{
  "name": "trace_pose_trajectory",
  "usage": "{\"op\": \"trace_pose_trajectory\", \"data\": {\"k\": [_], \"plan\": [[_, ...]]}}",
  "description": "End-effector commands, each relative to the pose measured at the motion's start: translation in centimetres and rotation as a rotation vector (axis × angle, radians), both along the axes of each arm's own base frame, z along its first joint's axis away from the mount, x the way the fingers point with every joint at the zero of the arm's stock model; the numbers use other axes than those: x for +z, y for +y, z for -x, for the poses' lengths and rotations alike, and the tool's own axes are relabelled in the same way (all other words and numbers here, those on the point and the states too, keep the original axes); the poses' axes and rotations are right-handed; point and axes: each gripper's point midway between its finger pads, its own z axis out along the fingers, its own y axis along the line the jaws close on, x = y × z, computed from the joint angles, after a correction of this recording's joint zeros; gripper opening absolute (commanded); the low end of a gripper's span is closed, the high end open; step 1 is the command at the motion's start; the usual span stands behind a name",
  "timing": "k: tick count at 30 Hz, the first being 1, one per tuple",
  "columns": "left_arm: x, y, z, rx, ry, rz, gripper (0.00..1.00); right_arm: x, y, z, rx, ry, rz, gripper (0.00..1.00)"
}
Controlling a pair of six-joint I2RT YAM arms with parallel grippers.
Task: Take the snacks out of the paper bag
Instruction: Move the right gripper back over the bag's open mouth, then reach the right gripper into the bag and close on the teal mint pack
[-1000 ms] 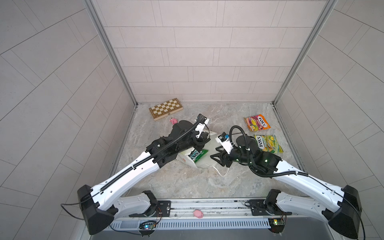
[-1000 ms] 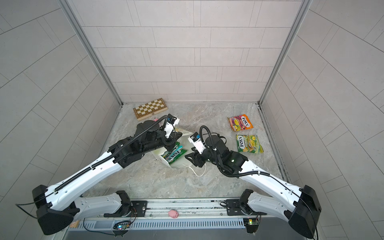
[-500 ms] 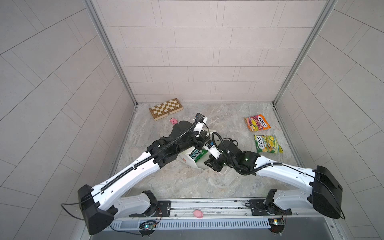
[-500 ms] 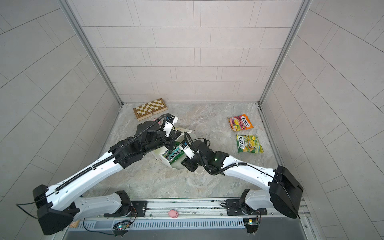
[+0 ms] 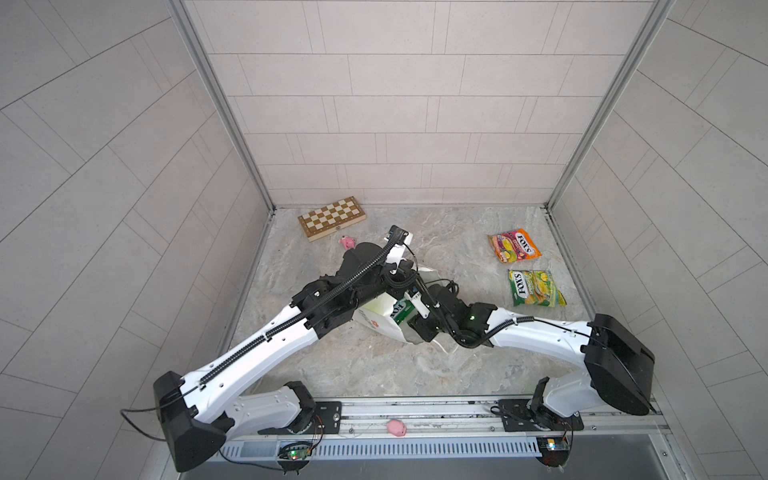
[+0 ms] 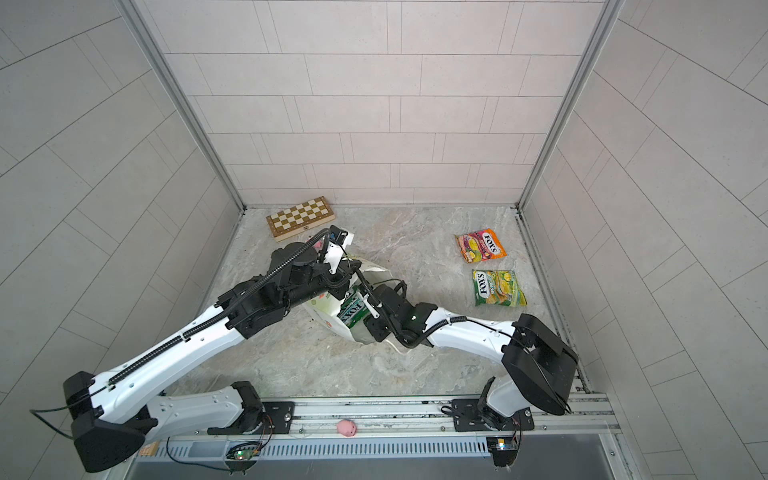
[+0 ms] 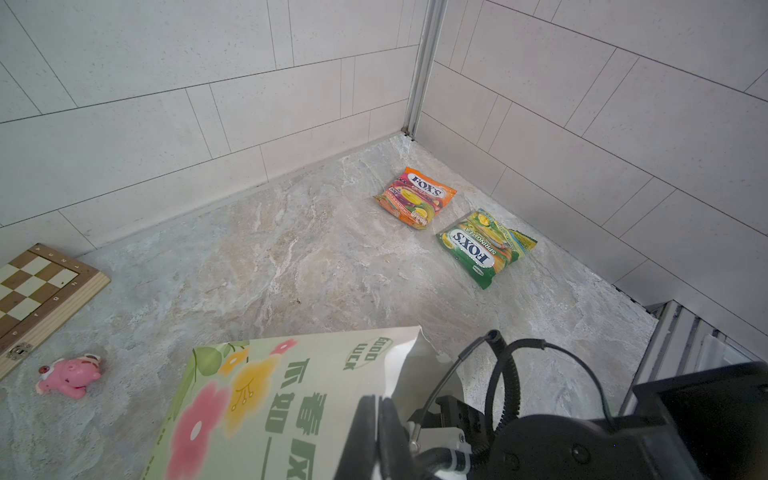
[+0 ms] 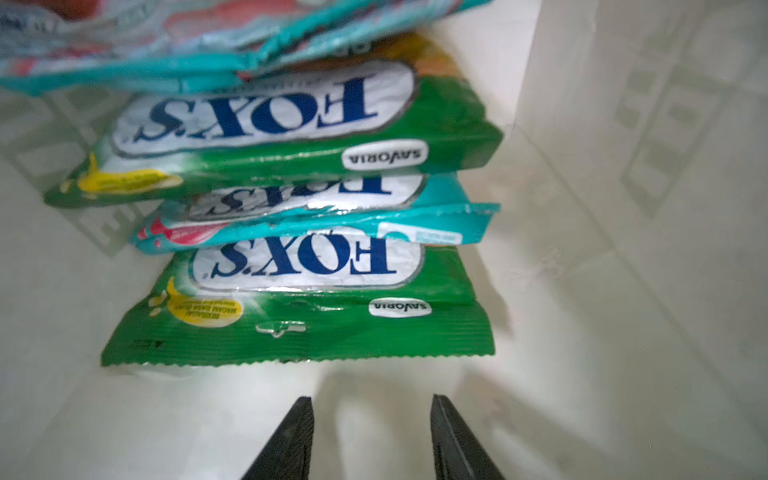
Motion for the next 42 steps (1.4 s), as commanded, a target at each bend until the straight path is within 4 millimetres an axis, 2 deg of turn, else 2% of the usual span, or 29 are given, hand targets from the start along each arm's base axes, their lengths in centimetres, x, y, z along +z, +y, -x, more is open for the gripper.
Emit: {"op": "trace_pose_trajectory", "data": {"k": [1,8,12,23,30,42], "plan": [[0.5,-0.1,0.3,-0.014,-0.026,0.014,0.0,3.6,1.5,-1.4,-0.102,-0.023,-0.159,0.46],[0.3,-0.5,0.5,-0.037,-0.019,0.014,0.0,7.0,3.6,-2.6,-0.208,0.018,-0.399,0.42],[0.3,-0.4,0.4,-0.032,-0.018,0.013,0.0,7.6,3.8,-3.7,-0.31,0.047,-0.453,0.42],[0.3,-0.8,0.6,-0.047,-0.012,0.025,0.0,7.7,4.7,-5.6,-0.506,0.145,-0.608,0.41],[0.4,-1.0,0.8,-0.058,-0.011,0.032,0.0,8.3,5.8,-6.6,-0.538,0.165,-0.672,0.41],[0.5,-1.0,1.0,-0.06,-0.012,0.035,0.0,6.7,7.3,-7.8,-0.562,0.185,-0.654,0.44]]}}
